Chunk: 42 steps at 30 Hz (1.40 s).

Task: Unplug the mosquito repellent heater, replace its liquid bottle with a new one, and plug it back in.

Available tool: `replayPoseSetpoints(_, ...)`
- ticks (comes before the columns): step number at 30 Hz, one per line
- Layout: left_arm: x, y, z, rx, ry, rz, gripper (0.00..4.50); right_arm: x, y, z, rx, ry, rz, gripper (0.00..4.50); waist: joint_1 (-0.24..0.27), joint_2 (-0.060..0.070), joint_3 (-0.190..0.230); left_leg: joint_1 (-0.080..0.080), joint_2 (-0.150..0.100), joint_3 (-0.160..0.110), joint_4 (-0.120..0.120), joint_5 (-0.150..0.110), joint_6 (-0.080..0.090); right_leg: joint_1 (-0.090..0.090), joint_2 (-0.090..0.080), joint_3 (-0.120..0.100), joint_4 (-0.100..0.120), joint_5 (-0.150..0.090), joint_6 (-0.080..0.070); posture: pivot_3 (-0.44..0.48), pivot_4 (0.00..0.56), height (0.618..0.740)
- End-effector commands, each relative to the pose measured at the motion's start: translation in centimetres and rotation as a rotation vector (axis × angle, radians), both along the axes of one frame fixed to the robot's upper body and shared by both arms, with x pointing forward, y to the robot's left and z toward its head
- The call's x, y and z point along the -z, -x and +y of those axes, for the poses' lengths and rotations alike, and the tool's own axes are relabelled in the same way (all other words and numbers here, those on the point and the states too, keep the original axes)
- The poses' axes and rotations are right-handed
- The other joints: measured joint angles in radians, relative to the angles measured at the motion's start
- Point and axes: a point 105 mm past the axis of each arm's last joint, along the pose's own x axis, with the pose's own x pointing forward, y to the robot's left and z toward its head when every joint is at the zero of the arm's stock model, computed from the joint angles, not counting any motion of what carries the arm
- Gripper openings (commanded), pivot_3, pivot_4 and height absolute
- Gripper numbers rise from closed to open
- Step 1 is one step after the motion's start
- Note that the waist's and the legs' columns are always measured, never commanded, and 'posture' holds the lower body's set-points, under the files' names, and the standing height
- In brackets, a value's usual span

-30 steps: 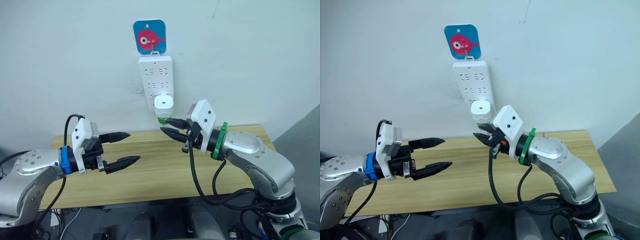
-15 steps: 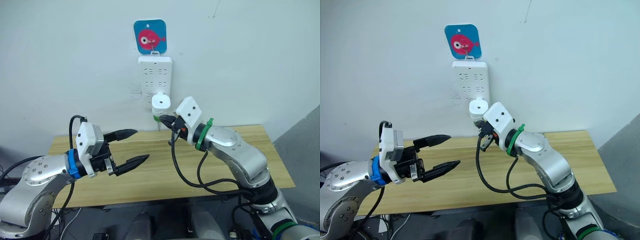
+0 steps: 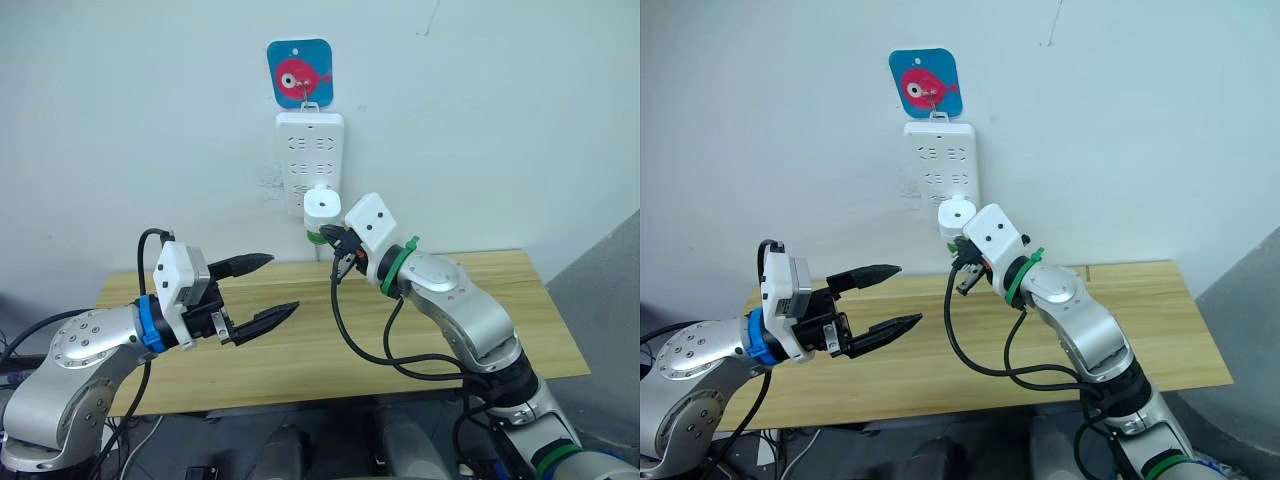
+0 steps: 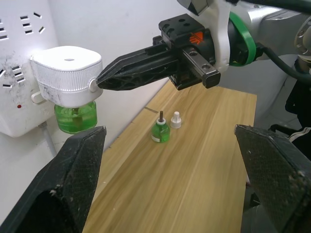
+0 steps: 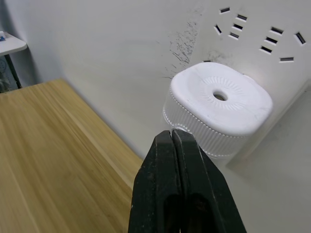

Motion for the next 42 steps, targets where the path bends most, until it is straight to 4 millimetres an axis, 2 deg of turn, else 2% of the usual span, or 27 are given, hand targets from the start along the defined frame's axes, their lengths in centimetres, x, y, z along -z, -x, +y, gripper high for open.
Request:
replayPoseSetpoints(1,-0.7,0.0,-0.3,0.014,-0.005,-0.030,4.47,-1.1,-0.1,0.2,0.017,-0.023,-0.056,0.01,0.000,0.000,0.000,0.000,0.000,0.000,0.000,0.000,0.000,0.000,0.000,0.000,0.000,0.000,0.000,-0.053,0.132,0.730)
replayPoseSetpoints(19,-1.1,-0.5,-0.9,0.026,0.003,-0.034,4.47,-1.4,-1.7,-0.8,0.166,-0.037,-0.096,0.01,-0.001,0.000,0.000,0.001,0.000,0.000,0.000,0.001,-0.002,0.000,0.001,0.000,0.001,0.001,-0.001,-0.060,0.141,0.730)
replayPoseSetpoints(23,-1.1,-0.7,-0.9,0.023,0.006,-0.037,4.47,-1.6,-0.6,0.0,0.084,-0.071,-0.058,0.01,0.000,0.000,0.000,0.001,0.001,0.000,0.000,0.002,-0.003,0.000,0.002,0.000,0.001,0.001,-0.002,-0.062,0.139,0.730)
replayPoseSetpoints(26,-1.0,-1.0,-0.6,0.010,0.007,-0.038,4.47,-1.8,1.1,0.3,-0.029,-0.080,-0.022,0.01,0.000,0.000,0.000,0.000,0.001,-0.001,0.000,0.002,-0.003,0.000,0.003,0.000,0.001,0.001,-0.002,-0.063,0.135,0.730)
replayPoseSetpoints(33,-0.1,-1.3,0.1,-0.008,-0.017,-0.041,4.47,-1.8,3.5,-0.6,-0.197,-0.001,-0.003,0.01,-0.001,0.000,0.000,0.000,0.002,-0.001,0.000,0.002,-0.002,-0.001,0.003,0.000,0.000,0.001,-0.002,-0.063,0.120,0.730)
replayPoseSetpoints(39,1.7,-2.3,3.7,-0.056,-0.172,-0.067,4.48,-1.3,4.5,-7.8,-0.166,0.225,0.015,0.00,0.014,0.000,0.000,0.000,0.001,0.000,0.000,0.002,-0.002,0.000,0.003,-0.002,-0.002,0.001,-0.002,-0.047,0.115,0.730)
replayPoseSetpoints(42,1.5,-2.4,4.8,-0.050,-0.217,-0.088,4.50,-1.2,5.1,-11.4,-0.136,0.319,0.037,0.63,0.022,0.000,0.000,0.000,0.001,0.001,0.000,0.001,-0.002,0.000,0.004,-0.002,-0.002,0.001,-0.002,-0.039,0.111,0.730)
